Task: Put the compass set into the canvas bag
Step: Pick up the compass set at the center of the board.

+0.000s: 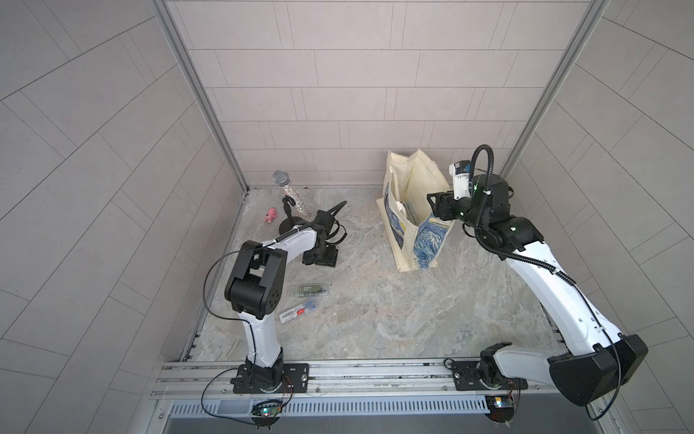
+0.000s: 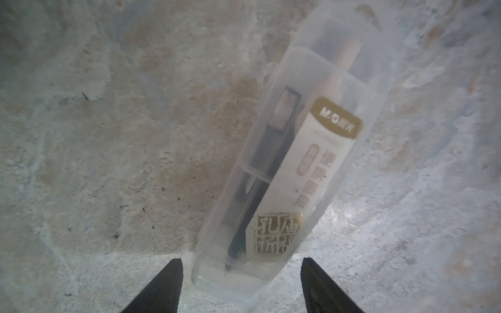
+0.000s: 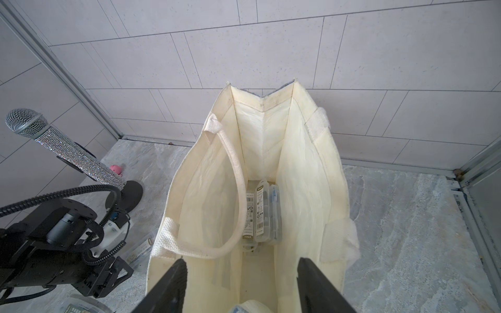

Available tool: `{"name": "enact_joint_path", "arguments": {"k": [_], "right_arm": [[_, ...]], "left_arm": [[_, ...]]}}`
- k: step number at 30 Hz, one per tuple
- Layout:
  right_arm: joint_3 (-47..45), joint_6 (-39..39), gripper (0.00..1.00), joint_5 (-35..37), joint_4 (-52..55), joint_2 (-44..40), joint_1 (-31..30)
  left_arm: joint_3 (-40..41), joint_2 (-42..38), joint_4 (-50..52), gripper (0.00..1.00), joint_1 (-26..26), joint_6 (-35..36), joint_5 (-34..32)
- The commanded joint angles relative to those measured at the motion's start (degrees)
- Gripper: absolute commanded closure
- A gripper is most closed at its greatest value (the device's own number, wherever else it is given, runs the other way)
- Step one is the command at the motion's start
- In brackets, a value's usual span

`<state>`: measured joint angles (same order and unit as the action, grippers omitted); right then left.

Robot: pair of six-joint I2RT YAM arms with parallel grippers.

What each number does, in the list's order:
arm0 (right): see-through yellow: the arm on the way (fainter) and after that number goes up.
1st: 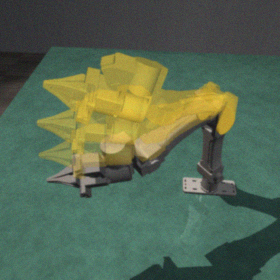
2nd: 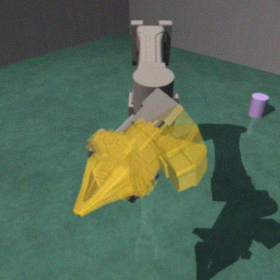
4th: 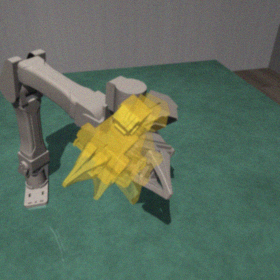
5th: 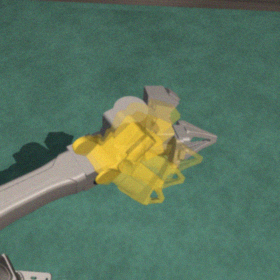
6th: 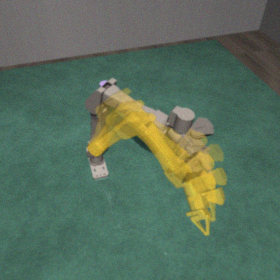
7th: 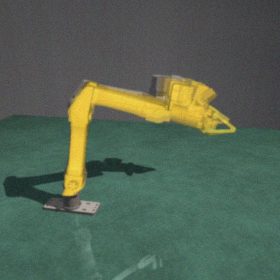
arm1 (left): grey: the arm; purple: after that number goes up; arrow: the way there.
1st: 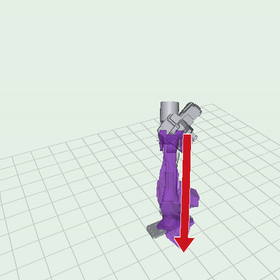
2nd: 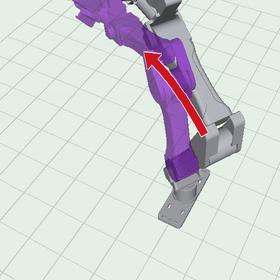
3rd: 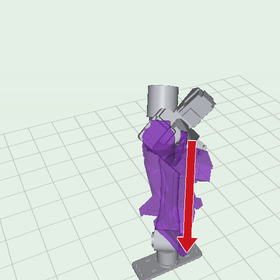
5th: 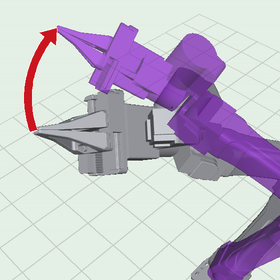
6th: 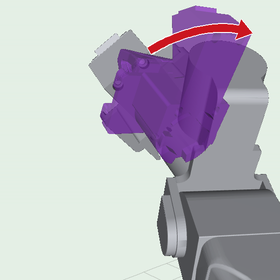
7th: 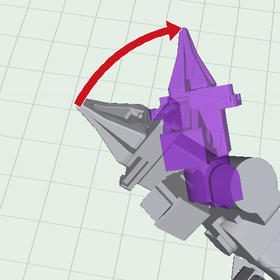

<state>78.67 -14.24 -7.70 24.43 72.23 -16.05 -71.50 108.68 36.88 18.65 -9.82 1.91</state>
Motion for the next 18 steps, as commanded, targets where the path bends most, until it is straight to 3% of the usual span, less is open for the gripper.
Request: {"name": "enact_joint_path", "arguments": {"k": [1,6,12,18], "right_arm": [[-0.4,-0.5,0.34,0.6,-1.6,-1.7,0.1],[-0.1,-1.1,0.34,0.1,-1.7,-1.1,0.1],[0.3,-1.6,0.34,-1.6,-1.7,-0.4,0.1],[1.2,-2.9,0.34,-4.5,-1.0,0.2,0.1]], "left_arm": [[-2.8,1.9,2.4,0.29,0.3,3.8,-2.8],[-4.3,3.1,2.2,0.36,0.4,3.9,-1.1],[-3.1,2.9,1.7,0.62,0.6,1.1,-0.9],[-2.0,-0.9,1.6,0.67,2.1,0.1,-1.0]]}}
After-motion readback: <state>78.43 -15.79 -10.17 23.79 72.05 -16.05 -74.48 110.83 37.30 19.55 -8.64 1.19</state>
